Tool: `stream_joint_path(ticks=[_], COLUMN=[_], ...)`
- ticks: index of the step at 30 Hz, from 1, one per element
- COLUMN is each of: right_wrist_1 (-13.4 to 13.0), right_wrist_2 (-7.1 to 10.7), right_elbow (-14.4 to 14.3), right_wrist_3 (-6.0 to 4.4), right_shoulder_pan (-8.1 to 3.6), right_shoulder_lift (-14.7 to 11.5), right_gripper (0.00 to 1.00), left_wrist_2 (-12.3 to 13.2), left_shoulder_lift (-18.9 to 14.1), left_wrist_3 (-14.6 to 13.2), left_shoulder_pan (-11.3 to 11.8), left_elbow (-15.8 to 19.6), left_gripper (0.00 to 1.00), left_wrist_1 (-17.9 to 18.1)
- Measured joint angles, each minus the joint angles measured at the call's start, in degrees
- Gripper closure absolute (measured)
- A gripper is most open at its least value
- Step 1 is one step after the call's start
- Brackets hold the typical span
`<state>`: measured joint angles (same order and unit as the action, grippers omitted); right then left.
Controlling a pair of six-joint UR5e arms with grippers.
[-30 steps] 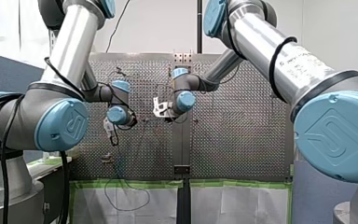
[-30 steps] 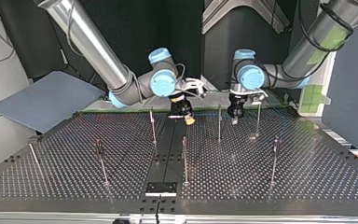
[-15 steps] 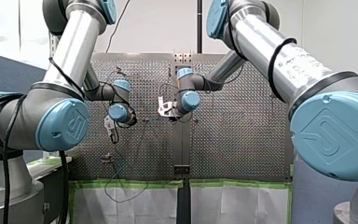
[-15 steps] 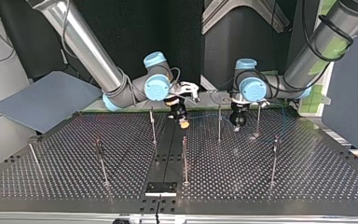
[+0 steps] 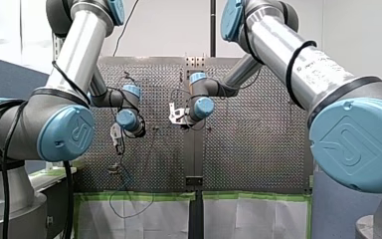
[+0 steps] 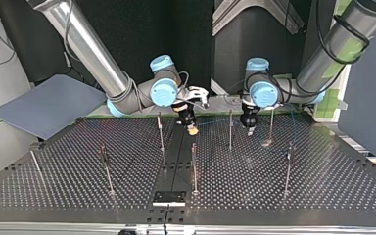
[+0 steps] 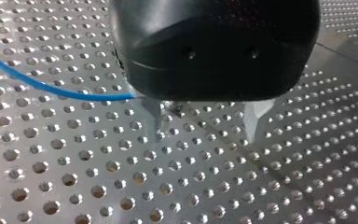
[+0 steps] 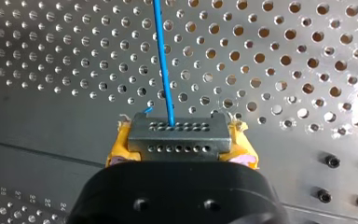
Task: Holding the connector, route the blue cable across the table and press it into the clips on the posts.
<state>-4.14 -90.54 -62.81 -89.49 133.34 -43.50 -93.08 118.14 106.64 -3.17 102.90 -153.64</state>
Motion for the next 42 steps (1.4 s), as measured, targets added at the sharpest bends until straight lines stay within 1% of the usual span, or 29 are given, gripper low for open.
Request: stream_joint_path(ticks=[4, 7, 12, 17, 23, 25, 29, 32, 38, 42], right_wrist_1=[0.0, 0.1, 0.2, 0.2, 0.3, 0.3, 0.3, 0.4, 0.4, 0.3], right_wrist_2=[0.00, -0.12, -0.12, -0.09, -0.11, -0.11, -0.10, -0.10, -0.02, 0.00], right_elbow=[0.0, 0.0, 0.0, 0.0, 0.0, 0.0, 0.0, 0.0, -0.1, -0.1], right_wrist_3=[-0.04, -0.32, -0.94, -1.04, -1.06, -1.06, -1.06, -1.08, -1.06, -1.07], right_shoulder_pan=[-0.19, -0.44, -0.94, -1.31, -1.64, -1.76, -1.88, -2.04, -2.14, -2.15], right_shoulder_lift=[0.0, 0.0, 0.0, 0.0, 0.0, 0.0, 0.0, 0.0, 0.0, 0.0], right_gripper=[1.00, 1.00, 1.00, 1.00, 1.00, 1.00, 1.00, 1.00, 1.00, 1.00], left_wrist_2=[-0.2, -1.1, -2.6, -2.9, -3.1, -3.2, -3.1, -2.8, -0.5, 0.0], left_shoulder_lift=[-0.9, -2.1, -4.9, -7.8, -9.8, -10.6, -12.9, -13.9, -14.3, -14.3], left_wrist_3=[-0.3, -1.0, -2.2, -2.9, -4.5, -4.7, -4.9, -4.8, -4.4, -4.0], left_shoulder_pan=[-0.1, -0.3, -0.7, -1.4, -2.7, -3.1, -4.2, -5.3, -7.5, -8.6], left_elbow=[0.1, 0.5, 2.5, 4.9, 6.9, 7.5, 8.4, 8.6, 8.8, 8.8], left_gripper=[0.00, 0.00, 0.00, 0.00, 0.00, 0.00, 0.00, 0.00, 0.00, 0.00], left_wrist_1=[-1.9, -3.4, -4.7, -5.0, -6.9, -7.1, -7.4, -7.7, -7.3, -6.8])
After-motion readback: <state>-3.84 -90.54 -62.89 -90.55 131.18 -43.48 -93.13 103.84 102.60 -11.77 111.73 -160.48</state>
